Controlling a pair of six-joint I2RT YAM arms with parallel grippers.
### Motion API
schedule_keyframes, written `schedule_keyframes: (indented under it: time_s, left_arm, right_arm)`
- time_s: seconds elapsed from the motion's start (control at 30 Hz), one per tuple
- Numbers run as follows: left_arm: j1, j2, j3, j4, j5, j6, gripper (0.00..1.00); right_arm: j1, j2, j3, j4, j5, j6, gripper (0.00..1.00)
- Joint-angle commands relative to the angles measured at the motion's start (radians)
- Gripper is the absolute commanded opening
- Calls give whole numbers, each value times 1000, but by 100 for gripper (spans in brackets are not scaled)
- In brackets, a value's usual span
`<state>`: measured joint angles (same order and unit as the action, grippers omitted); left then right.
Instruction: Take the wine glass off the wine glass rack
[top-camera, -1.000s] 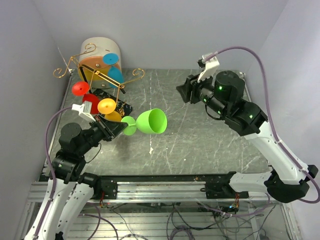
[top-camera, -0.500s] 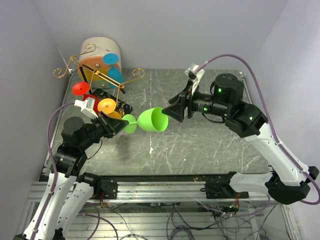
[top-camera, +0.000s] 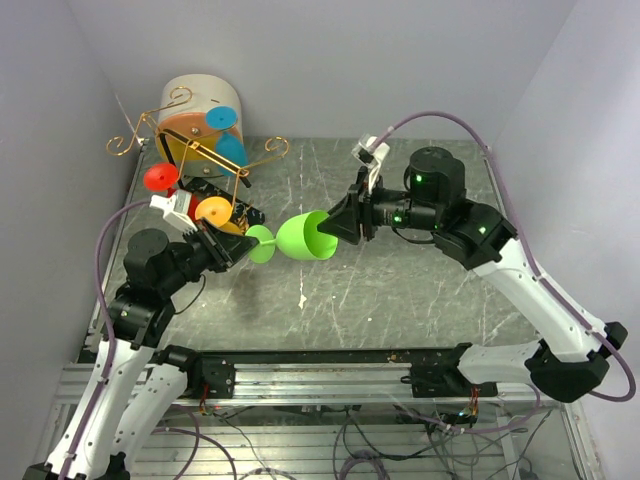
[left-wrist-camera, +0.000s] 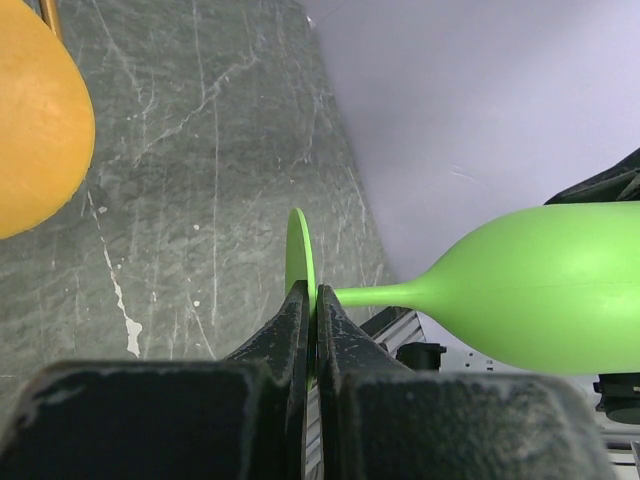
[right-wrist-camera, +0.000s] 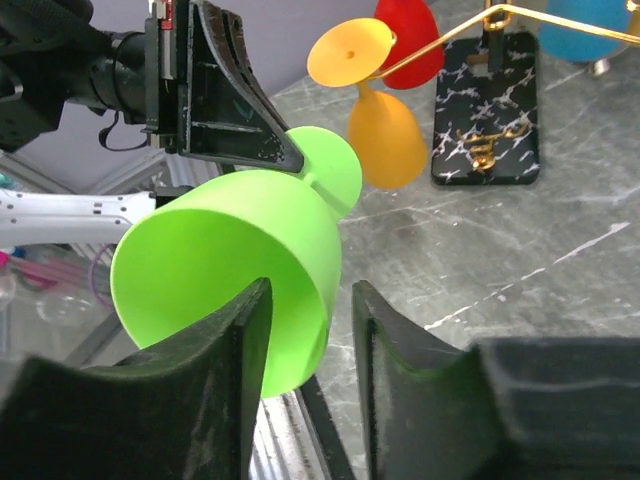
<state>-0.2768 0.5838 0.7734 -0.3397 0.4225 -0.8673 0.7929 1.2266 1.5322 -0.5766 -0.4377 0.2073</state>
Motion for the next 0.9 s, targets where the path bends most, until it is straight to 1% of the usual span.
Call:
schedule_keyframes:
  time_s: [0.0, 0.1, 0.13, 0.17, 0.2, 0.23, 0.3, 0.37, 0.4, 0.47, 0.57, 0.67, 0.77, 0.87]
  left_arm:
    - [-2, 10, 43, 63, 22, 11, 7]
    - [-2, 22, 52, 57, 21, 19, 7]
    - [-2, 27, 57, 53, 18, 27, 7]
    - [-2, 31, 62, 45, 12, 32, 7]
    - [-2, 36, 69, 34, 2, 45, 10]
    - [-2, 41, 81, 14, -15, 59, 18]
    - [-2, 58, 119, -48, -55, 98, 40]
    - [-2, 74, 159, -124, -123, 148, 49]
    - [-2, 81, 194, -160, -163, 172, 51]
    - [-2, 88, 242, -215, -242, 228, 52]
    - [-2, 72, 296, -264, -364, 311, 51]
    - [-2, 37, 320, -270, -443, 367, 50]
    - [-2, -13, 317, -237, -467, 401, 48]
    - [-2, -71, 307, -199, -478, 434, 47]
  right_arm:
    - [0, 44, 8, 20, -28, 19, 29]
    - [-1, 73, 33, 0, 3, 27, 4]
    - [-1, 74, 36, -4, 28, 31, 0]
    - [-1, 73, 38, -6, 54, 34, 0]
    - [-1, 69, 39, -5, 84, 36, 0]
    - [-1, 60, 40, -6, 111, 35, 0]
    - [-2, 42, 54, -18, 189, 34, 0]
    - [-2, 27, 77, -39, 280, 35, 0]
    - [-3, 23, 94, -58, 339, 35, 0]
    - [-2, 15, 128, -98, 475, 32, 0]
    - [-10, 24, 176, -147, 663, 32, 0]
    - [-51, 80, 236, -212, 797, 38, 0]
    - [-157, 188, 295, -248, 814, 47, 0]
    - [-281, 306, 347, -271, 743, 80, 0]
